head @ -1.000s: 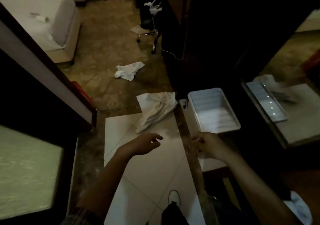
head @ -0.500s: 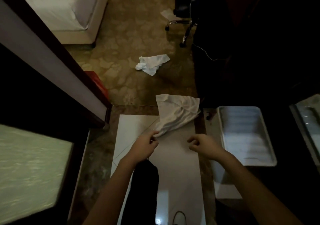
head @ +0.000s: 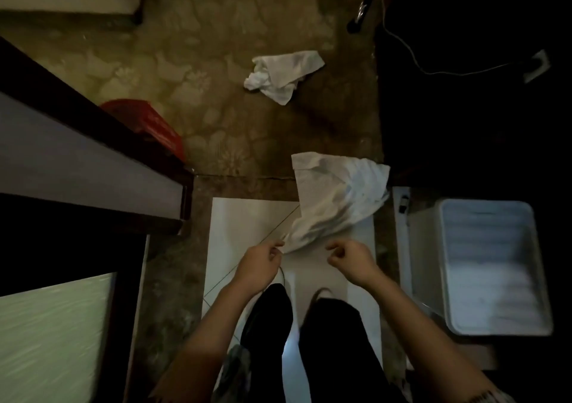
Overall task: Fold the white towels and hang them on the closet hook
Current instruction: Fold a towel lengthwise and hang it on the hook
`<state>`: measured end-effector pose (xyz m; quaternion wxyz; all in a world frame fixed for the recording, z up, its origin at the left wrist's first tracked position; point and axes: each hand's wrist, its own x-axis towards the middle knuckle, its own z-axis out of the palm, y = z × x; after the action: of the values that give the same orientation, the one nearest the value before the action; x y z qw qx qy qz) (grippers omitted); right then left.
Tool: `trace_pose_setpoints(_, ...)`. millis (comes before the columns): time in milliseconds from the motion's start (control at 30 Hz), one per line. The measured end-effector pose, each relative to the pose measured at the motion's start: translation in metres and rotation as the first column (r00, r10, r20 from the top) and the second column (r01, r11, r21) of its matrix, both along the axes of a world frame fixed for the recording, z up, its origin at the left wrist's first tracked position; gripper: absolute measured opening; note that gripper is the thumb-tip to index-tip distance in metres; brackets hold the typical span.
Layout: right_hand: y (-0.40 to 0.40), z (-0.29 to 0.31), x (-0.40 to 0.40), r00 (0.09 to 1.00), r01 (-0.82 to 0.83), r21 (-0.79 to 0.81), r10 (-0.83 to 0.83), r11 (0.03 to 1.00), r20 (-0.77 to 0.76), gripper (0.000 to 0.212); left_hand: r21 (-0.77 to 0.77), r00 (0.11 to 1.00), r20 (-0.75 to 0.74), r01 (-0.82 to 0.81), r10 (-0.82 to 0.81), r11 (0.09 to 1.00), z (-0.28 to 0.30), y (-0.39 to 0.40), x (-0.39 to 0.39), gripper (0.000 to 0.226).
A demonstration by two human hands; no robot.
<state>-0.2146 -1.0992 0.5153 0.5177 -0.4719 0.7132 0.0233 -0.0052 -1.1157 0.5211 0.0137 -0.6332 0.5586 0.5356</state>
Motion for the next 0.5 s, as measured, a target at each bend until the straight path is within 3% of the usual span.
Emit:
trace_pose_setpoints(167,-0.034,-0.112,0.022,1.0,-0.004,0.1,0.003,0.995,0.012,0.029,0.129,0.999,0.026,0.021,-0.024,0.991,-0.109,-0.022,0.007,0.032)
trace_pose_setpoints(367,-0.056,-0.26,0.03,0.985,-0.167,0.134,0.17,0.977,-0.012,0.037,0.148,0.996,0.084,-0.015,0.003,0.989,-0.245,-0.041,0.011,0.032)
trace_pose_setpoints(500,-0.062,-0.356,0.03,0.979,-0.192,0.133,0.199,0.972,-0.045,0.036,0.181,0.99,0.14,-0.048,0.022,0.982,-0.334,-0.048,0.005,0.033)
